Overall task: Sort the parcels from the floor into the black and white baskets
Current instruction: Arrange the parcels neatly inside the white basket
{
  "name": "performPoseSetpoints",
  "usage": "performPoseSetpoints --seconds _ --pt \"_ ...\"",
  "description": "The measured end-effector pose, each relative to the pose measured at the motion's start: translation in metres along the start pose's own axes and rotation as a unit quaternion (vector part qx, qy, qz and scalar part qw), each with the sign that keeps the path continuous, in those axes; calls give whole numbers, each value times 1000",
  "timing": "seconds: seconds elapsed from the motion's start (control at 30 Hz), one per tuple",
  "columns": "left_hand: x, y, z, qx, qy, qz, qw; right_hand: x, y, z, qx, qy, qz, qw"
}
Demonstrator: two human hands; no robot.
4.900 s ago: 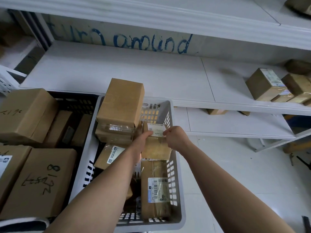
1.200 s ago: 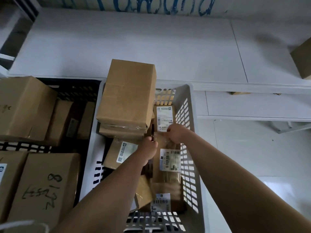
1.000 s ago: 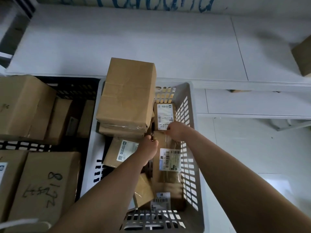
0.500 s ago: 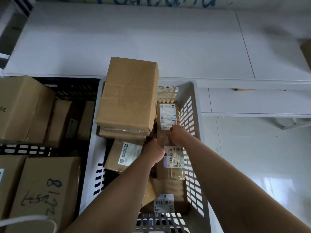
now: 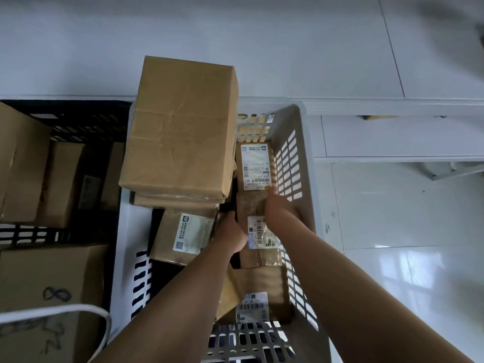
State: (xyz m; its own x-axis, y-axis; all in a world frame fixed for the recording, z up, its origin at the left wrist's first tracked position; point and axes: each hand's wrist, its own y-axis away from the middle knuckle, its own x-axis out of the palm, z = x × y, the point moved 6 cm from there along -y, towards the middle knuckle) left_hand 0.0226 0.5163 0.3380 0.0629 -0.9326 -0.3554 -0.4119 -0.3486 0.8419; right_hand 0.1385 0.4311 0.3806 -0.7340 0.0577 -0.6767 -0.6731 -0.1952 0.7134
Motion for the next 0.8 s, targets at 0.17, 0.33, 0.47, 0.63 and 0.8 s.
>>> performPoseSetpoints --seconds 0.17,0.33,0.47,0.63,0.8 --pt "3 -11 -3 -23 6 38 999 3 -10 0 48 42 -6 998" --pt "0 -4 -5 3 -74 15 997 -2 11 8 -13 30 27 999" --pt "-24 25 -20 25 -96 -3 995 -15 54 14 -54 55 31 997" --pt "-66 79 -25 50 -99 11 994 -26 89 24 -113 3 16 993" --pt "-97 127 10 45 -107 -40 992 -25 137 29 -182 27 59 981"
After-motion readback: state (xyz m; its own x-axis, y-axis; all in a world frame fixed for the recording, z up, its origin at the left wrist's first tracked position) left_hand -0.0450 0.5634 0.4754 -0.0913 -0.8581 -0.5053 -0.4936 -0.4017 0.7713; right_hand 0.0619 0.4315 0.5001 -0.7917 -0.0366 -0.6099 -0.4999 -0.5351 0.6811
